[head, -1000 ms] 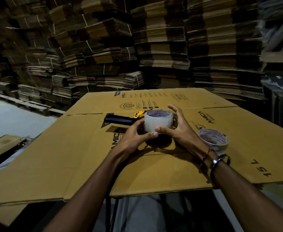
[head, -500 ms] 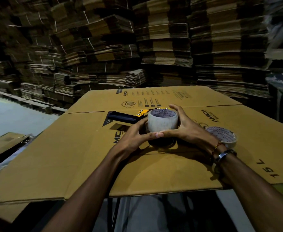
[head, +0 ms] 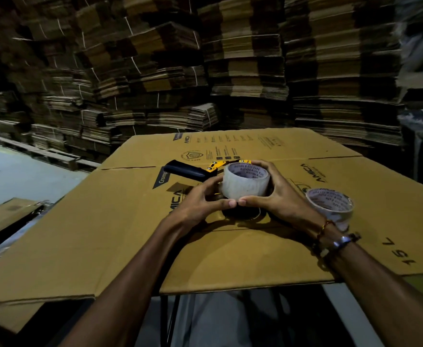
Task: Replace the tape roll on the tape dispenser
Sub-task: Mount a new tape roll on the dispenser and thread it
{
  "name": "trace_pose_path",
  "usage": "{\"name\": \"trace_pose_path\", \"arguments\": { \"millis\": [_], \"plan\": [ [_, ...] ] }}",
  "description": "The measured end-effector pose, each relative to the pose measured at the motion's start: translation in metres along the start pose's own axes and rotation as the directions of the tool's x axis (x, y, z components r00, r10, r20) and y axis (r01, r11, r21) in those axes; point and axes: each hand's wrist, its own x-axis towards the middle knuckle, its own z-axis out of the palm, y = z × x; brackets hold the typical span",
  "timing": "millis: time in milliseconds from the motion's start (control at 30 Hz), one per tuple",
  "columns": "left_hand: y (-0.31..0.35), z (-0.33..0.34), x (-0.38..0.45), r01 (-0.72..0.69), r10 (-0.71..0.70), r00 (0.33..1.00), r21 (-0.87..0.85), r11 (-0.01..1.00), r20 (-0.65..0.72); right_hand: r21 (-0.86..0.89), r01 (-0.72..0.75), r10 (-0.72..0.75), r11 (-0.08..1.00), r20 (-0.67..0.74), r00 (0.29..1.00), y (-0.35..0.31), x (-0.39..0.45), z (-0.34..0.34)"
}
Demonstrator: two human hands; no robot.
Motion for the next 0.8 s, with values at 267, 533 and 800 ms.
{"name": "trace_pose_path", "arguments": {
  "millis": [267,533,800],
  "plan": [
    [0.007,-0.023,-0.003,-0.180,0.433,0.751,0.476,0.861,-0.499,-0.001,0.011,-0.011,1.000,-0.002,1.000,-0.004,-0.002,0.002],
    [0.016,-0.018,0.016,0.002,0.276,0.943,0.831,0.556,-0.187,0.046,0.003,-0.006,0.999,0.053,0.999,-0.018,-0.043,-0.003],
    [0.018,0.012,-0.009,0.035,0.242,0.955,0.874,0.484,-0.172,0.017,0.060,-0.061,0.998,0.038,0.997,-0.030,-0.091,0.002]
  ]
}}
